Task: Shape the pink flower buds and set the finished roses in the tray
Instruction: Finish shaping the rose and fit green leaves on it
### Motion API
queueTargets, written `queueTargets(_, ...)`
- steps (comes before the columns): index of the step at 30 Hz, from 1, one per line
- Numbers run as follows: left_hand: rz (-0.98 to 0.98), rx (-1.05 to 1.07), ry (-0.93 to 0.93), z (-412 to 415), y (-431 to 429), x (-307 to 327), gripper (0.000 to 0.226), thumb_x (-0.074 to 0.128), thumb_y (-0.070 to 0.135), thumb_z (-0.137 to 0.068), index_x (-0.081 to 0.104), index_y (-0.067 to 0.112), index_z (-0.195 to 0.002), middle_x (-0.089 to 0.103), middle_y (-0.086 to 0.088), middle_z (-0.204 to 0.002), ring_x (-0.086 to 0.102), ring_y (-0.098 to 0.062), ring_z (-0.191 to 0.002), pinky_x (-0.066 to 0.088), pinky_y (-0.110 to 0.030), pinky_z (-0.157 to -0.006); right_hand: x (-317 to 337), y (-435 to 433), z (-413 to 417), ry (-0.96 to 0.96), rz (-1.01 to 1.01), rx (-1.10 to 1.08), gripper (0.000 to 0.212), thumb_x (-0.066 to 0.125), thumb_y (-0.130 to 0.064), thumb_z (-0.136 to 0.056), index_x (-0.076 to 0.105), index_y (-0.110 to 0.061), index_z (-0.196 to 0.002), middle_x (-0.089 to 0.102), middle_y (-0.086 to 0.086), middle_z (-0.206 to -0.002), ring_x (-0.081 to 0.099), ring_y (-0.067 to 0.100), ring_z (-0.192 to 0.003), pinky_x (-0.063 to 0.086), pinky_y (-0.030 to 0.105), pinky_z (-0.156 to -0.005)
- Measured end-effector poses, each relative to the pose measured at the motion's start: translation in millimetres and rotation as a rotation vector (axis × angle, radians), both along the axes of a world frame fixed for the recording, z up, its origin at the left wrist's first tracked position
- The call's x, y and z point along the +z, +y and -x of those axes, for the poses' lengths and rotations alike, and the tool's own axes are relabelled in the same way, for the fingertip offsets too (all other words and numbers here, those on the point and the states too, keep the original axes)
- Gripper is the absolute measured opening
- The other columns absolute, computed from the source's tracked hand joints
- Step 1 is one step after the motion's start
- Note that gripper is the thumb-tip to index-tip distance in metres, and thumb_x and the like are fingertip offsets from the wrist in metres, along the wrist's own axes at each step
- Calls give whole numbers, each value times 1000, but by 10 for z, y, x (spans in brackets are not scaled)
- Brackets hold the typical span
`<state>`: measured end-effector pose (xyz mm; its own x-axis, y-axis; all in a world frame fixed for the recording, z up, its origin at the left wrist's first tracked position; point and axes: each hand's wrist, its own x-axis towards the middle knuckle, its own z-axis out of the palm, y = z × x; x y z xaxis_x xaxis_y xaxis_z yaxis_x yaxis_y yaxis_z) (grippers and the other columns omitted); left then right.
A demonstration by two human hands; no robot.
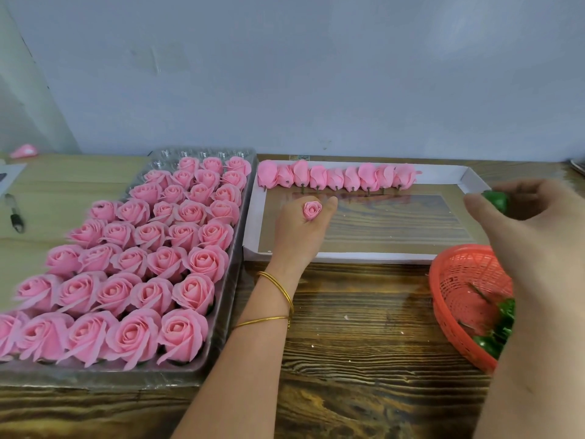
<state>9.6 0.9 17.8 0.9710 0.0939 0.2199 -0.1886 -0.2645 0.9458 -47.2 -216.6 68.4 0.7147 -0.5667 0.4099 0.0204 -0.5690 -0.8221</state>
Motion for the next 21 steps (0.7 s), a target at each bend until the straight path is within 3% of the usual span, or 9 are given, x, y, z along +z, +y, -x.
queueTargets(4, -4, 4, -5, -11, -1, -8, 47, 56, 33, -95, 56, -11, -77, 57, -31, -79, 49, -32, -69, 40, -31, -64, 22, 262, -51, -136, -116, 223, 28, 76, -20, -82, 62, -22, -107, 67, -4, -95, 62, -2, -80, 48, 11, -72)
queueTargets(6, 8, 1, -4, -15, 4, -13, 47, 55, 34, -95, 57, -10, -78, 58, -30, -80, 51, -33, -70, 42, -31, -65, 20, 448, -79, -150, -162, 343, 23, 72, -18, -86, 65, -25, -106, 68, -6, -94, 64, 3, -84, 49, 14, -74)
queueTargets(8, 29, -4, 0, -16, 0, -13, 47, 55, 35, -95, 57, -8, -76, 56, -26, -74, 48, -21, -65, 41, -31, -64, 1, 622, -112, -155, -204, 442, 17, 71, -15, -88, 68, -24, -102, 70, -4, -90, 64, 7, -83, 50, 18, -75)
queueTargets(11, 52, 3, 12, -25, -8, -21, 42, 55, 37, -95, 57, 10, -63, 54, -2, -58, 49, -8, -57, 44, -29, -64, -62, 839, -165, -118, -255, 564, 12, 69, -13, -90, 69, -17, -102, 67, -5, -86, 59, 1, -76, 48, 15, -73)
queueTargets(16, 144, -5, 27, -53, -6, -36, 42, 54, 40, -96, 62, 12, -66, 54, 9, -52, 52, -5, -54, 47, -33, -64, -261, 1036, -255, -41, -353, 580, 10, 64, -14, -94, 67, -23, -96, 65, -9, -84, 55, 3, -78, 45, 20, -80)
queueTargets(21, 333, 21, 121, -63, 22, -32, 50, 50, 47, -96, 61, 28, -51, 58, 10, -56, 56, -3, -55, 46, -29, -64, -407, 1112, -305, 41, -596, 542, 14, 57, -15, -98, 68, -24, -100, 67, -9, -91, 57, -2, -79, 44, 13, -73)
